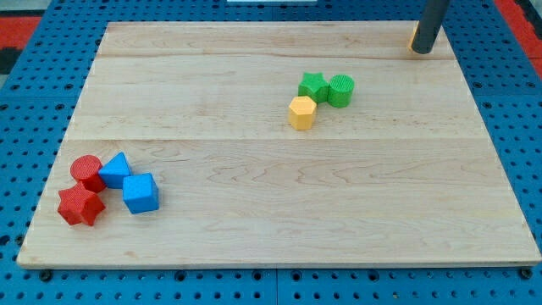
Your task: Move the green blocks towards the top right side
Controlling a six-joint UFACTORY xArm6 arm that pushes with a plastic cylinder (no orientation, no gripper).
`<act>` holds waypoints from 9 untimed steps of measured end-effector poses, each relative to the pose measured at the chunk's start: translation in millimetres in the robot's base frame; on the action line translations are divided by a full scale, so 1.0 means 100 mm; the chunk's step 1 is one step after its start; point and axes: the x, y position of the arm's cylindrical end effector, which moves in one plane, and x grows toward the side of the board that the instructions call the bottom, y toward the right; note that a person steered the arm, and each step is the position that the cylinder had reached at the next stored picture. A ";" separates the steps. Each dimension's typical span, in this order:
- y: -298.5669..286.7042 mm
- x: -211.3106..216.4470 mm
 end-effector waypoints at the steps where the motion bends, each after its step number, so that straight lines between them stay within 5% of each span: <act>1: 0.00 -0.13; 3: 0.00 -0.17; 5: 0.09 0.23; 9: -0.97 0.48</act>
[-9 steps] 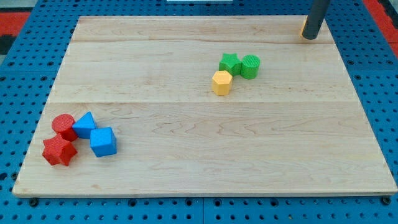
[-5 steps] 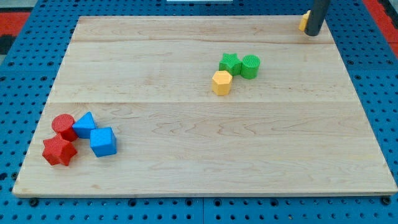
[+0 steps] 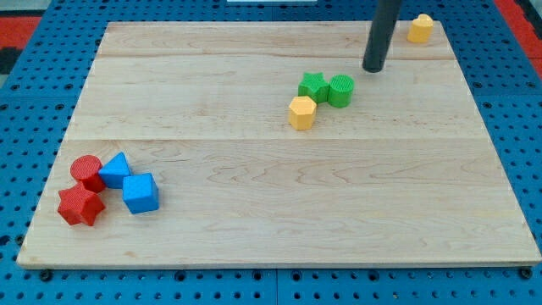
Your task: Move the green blocks towards the top right side
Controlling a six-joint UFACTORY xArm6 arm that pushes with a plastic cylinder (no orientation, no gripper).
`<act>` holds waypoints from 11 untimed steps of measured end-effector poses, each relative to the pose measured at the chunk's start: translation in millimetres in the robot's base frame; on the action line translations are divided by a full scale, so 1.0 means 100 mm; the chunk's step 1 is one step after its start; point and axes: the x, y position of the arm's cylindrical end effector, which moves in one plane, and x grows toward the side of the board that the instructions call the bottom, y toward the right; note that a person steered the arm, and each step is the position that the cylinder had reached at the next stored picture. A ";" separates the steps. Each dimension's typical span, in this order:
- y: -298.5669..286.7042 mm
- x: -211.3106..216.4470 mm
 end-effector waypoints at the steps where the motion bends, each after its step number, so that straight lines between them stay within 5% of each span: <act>1: -0.41 0.00; 3: -1.10 0.01; 6: -1.10 0.71; 11: -0.27 0.59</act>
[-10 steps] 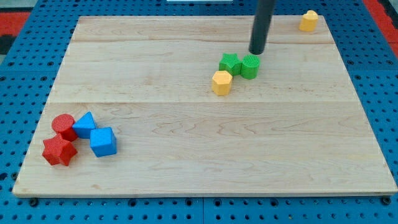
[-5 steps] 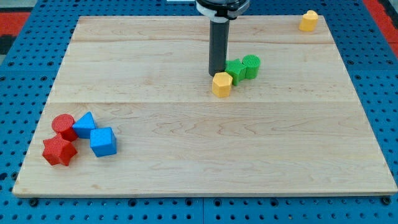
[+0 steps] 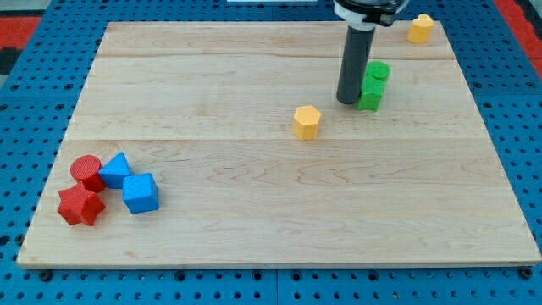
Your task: Move the green blocks towards the top right side
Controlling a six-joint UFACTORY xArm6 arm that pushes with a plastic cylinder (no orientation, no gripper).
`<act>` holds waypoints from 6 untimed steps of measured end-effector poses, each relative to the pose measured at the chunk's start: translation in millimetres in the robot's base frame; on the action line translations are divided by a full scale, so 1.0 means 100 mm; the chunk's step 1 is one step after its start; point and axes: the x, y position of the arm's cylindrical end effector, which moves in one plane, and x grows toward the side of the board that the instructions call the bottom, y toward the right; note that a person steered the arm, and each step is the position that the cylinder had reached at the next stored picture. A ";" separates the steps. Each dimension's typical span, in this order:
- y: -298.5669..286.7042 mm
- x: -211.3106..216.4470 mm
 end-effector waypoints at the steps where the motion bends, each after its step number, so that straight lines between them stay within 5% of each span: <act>1: 0.12 -0.13; 6: 0.44 -0.32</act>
